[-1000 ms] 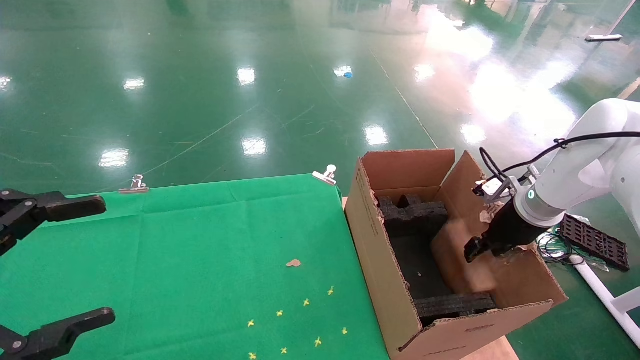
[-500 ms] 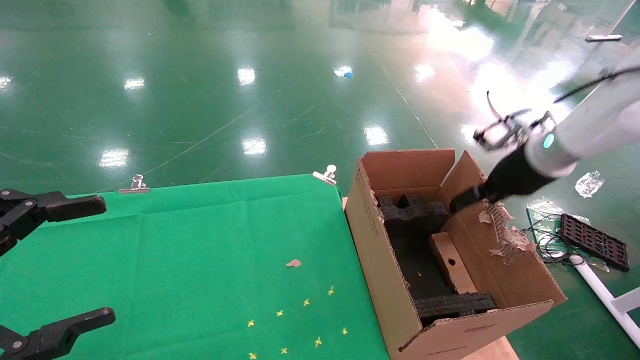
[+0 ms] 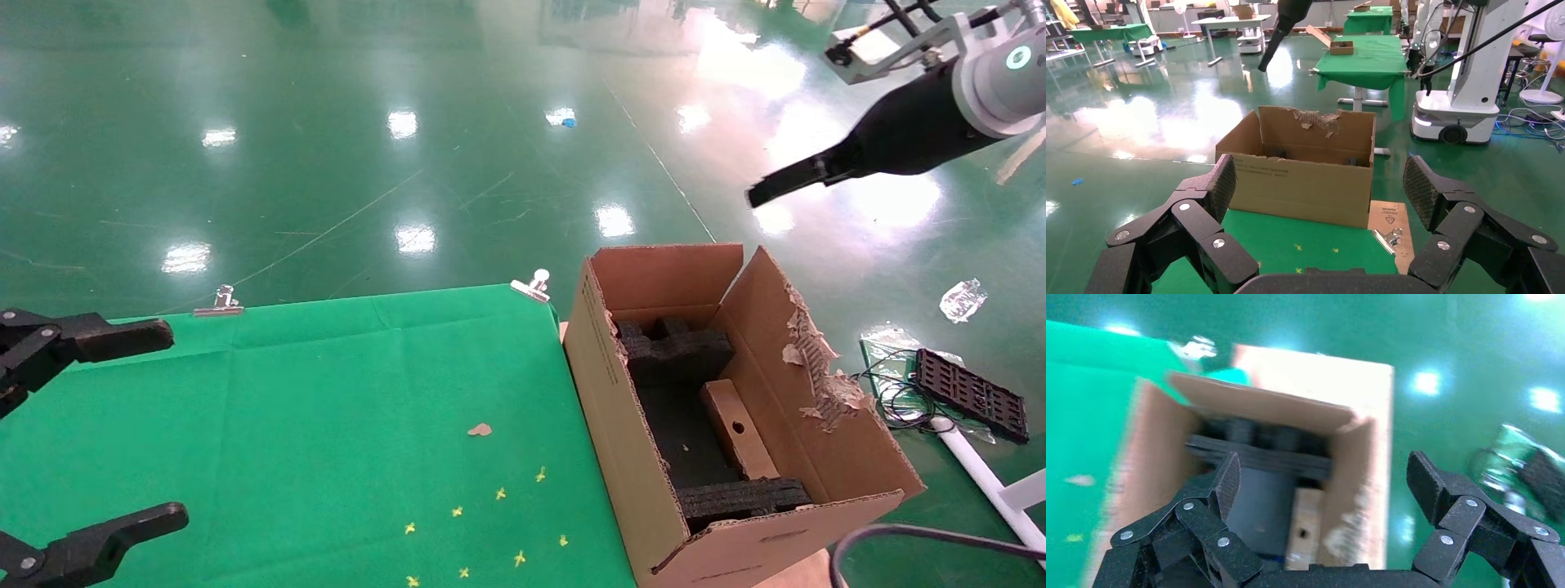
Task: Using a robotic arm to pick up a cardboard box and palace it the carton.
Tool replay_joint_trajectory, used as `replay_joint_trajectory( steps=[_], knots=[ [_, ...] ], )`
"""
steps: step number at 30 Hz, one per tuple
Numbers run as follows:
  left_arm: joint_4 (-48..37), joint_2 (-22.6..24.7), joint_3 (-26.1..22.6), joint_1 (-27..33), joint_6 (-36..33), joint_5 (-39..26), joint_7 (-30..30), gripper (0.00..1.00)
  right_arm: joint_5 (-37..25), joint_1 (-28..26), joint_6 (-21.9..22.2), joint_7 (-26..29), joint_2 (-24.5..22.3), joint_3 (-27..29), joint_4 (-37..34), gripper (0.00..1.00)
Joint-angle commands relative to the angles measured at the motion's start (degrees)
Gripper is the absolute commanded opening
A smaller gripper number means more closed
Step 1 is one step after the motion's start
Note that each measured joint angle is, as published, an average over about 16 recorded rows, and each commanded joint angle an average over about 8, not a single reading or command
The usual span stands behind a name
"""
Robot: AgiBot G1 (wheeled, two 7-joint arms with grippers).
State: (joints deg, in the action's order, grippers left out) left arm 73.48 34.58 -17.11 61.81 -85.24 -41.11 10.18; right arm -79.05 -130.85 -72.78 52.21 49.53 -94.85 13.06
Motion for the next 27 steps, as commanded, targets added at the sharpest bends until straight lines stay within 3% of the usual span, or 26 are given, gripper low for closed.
replay_joint_trajectory(
  steps=[1,8,27],
  knots=[
    [0.0,0.0,0.0,0.0,0.0,0.01,0.0,1.0,-0.57,-0.76,0.39,0.49,-0.24,-0.42,0.52,1.0],
    [-0.03,-0.01,-0.01,0.01,0.0,0.02,-0.02,1.0,0.9,2.58,0.01,-1.75,-0.91,3.41,3.79,1.0],
    [-0.06,-0.02,-0.08,0.04,0.0,0.05,-0.06,1.0,12.84,24.52,-4.25,-14.82,-5.39,28.23,22.45,1.0]
  ],
)
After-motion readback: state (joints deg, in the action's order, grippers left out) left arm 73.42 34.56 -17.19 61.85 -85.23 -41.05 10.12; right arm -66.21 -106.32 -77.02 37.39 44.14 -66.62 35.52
